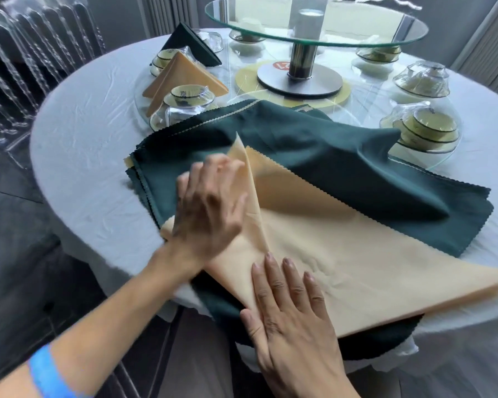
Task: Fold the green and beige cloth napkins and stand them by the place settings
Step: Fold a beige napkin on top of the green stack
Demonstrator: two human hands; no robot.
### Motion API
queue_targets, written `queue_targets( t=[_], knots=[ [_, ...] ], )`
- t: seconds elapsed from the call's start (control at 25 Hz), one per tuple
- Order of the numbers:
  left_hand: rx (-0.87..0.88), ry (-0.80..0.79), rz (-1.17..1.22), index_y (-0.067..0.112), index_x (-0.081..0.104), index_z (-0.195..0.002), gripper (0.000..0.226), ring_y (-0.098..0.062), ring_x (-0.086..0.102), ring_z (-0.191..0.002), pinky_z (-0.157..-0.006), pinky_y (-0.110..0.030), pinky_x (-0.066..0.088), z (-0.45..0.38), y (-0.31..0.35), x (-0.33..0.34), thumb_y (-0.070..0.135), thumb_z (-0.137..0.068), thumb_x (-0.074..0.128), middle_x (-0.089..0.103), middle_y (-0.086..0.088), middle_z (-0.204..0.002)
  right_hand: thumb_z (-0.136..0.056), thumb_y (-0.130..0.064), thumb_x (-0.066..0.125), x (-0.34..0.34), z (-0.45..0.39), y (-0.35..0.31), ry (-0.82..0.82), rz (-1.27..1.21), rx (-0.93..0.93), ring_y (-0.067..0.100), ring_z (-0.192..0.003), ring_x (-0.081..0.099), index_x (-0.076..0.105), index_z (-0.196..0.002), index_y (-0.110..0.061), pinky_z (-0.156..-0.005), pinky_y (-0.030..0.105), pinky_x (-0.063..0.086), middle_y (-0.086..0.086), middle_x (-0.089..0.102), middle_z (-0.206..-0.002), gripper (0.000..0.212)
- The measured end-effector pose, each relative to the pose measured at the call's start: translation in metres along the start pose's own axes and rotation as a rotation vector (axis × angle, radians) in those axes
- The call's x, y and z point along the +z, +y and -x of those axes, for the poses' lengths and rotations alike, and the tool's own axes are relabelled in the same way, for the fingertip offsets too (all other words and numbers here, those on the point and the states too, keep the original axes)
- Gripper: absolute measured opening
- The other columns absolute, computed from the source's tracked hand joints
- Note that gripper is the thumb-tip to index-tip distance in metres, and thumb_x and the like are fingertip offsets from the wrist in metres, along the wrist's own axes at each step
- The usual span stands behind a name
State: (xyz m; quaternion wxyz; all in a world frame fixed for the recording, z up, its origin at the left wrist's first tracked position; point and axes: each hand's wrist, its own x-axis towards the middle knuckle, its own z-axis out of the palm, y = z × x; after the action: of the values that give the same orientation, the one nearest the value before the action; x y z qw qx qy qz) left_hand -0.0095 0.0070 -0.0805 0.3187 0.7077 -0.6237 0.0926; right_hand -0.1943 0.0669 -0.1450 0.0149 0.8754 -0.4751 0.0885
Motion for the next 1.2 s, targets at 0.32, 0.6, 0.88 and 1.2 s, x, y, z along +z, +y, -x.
queue_targets(
  t=[0.32, 0.6, 0.88, 1.2],
  knots=[
    [0.434, -0.342, -0.022, 0.005, 0.052, -0.141, 0.053, -0.026, 0.036, -0.144, -0.115, -0.046, 0.032, 0.138, -0.008, -0.02, 0.039, -0.103, 0.038, 0.042, -0.01, -0.153, -0.099, -0.055, 0.02, 0.009, 0.002, 0.003, 0.127, 0.023, -0.083, 0.031, -0.139, 0.038, 0.045, -0.145, -0.01, -0.107, 0.05, 0.026, 0.012, 0.038, -0.153, 0.069],
    [0.115, -0.718, -0.244, 0.033, -0.024, -0.151, 0.073, -0.003, -0.029, -0.144, -0.121, -0.04, -0.011, 0.091, -0.083, -0.036, 0.071, -0.089, -0.017, -0.028, 0.013, -0.159, -0.072, -0.059, 0.044, 0.007, 0.0, 0.005, 0.077, 0.08, -0.131, 0.036, -0.137, 0.04, 0.042, -0.146, -0.009, -0.107, 0.052, 0.026, 0.014, 0.038, -0.153, 0.09],
    [-0.244, -0.313, 0.191, 0.032, 0.041, -0.147, 0.072, -0.008, 0.033, -0.14, -0.117, -0.045, 0.026, 0.071, -0.09, -0.035, 0.067, -0.084, 0.036, 0.045, 0.01, -0.149, -0.066, -0.059, 0.046, 0.005, 0.001, 0.005, 0.04, 0.082, -0.127, 0.034, -0.138, 0.038, 0.039, -0.148, -0.01, -0.109, 0.05, 0.025, 0.013, 0.035, -0.155, 0.096],
    [-0.453, -0.26, 0.595, 0.032, 0.068, -0.105, 0.026, -0.009, 0.046, -0.057, -0.062, -0.021, 0.041, 0.048, -0.091, -0.038, 0.019, -0.084, 0.077, 0.066, -0.006, -0.076, -0.066, -0.059, 0.045, 0.004, 0.001, 0.005, 0.032, 0.069, -0.115, 0.035, -0.137, 0.041, 0.04, -0.148, -0.01, -0.108, 0.05, 0.025, 0.012, 0.036, -0.155, 0.096]
  ],
)
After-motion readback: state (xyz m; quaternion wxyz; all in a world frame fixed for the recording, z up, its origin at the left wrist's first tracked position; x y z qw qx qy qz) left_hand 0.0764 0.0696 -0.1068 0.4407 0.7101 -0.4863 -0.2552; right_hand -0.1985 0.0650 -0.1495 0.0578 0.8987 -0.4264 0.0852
